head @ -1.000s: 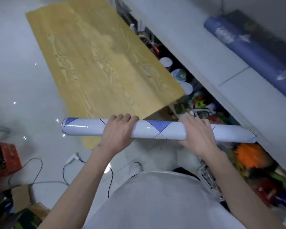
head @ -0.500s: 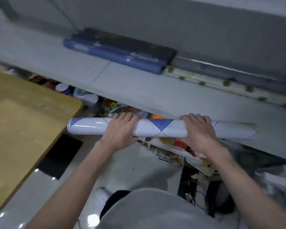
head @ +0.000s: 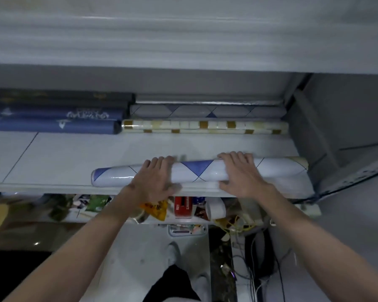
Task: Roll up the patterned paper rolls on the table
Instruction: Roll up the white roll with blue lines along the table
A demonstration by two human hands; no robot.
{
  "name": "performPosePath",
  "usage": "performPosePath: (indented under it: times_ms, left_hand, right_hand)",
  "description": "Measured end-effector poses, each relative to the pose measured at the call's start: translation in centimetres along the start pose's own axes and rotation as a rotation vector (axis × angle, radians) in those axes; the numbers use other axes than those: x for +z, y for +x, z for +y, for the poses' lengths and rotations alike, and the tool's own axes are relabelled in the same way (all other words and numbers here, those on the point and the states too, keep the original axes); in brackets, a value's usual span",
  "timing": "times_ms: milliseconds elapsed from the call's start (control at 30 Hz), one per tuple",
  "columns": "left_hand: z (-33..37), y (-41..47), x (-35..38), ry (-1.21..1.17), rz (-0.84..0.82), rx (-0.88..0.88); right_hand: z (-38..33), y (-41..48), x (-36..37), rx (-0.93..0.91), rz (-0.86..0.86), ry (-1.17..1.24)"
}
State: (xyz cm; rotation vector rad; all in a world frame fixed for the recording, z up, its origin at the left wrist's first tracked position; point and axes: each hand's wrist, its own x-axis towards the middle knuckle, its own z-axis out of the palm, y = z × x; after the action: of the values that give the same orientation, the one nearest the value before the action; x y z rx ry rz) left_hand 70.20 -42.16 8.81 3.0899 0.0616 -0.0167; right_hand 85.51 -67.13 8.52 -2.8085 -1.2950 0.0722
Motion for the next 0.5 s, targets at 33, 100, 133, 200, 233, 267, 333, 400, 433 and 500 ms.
performPosePath:
  times_ms: [33,100,133,200,233,267,333,400,433,500]
  left_hand:
    - [-0.6,1.5,0.4,0.030,-0.004,0.029]
    - [-1.8,4.3,0.8,0.117,-0.022,0.080]
    - [-2.4,5.6,0.9,0.150,-0.028,0.097]
    - [-3.2,8.0,1.0,0.183,-0.001,0.108]
    - [-3.5,9.0,0.9,0.195,0.026,0.097]
    - [-3.7,10.0,0.7,0.212,0.051,0.069]
    - [-3.7,11.6,0.3,0.262,0.062,0.006]
    - [-3.4,13.0,0.2,0.272,0.075,-0.045]
    - [-3.3,13.7,0.0,0.262,0.075,-0.074]
    - [-2.9,14.6,-0.1,0.219,0.054,-0.130]
  right_hand:
    - [0.6,1.0,0.1,0.011,-0.031,0.055]
    - [1.8,3.1,0.4,0.033,-0.066,0.124]
    - [2.4,4.0,0.5,0.041,-0.061,0.117]
    - [3.5,5.7,0.6,0.051,-0.015,0.049]
    - [4.0,6.6,0.6,0.063,0.014,0.001]
    - [4.3,7.3,0.5,0.088,0.043,-0.041]
    - [4.6,8.7,0.2,0.146,0.080,-0.122]
    - [4.7,10.0,0.0,0.201,0.094,-0.145]
    - [4.7,10.5,0.0,0.234,0.105,-0.121]
    - [4.7,11.3,0.3,0.269,0.143,-0.048]
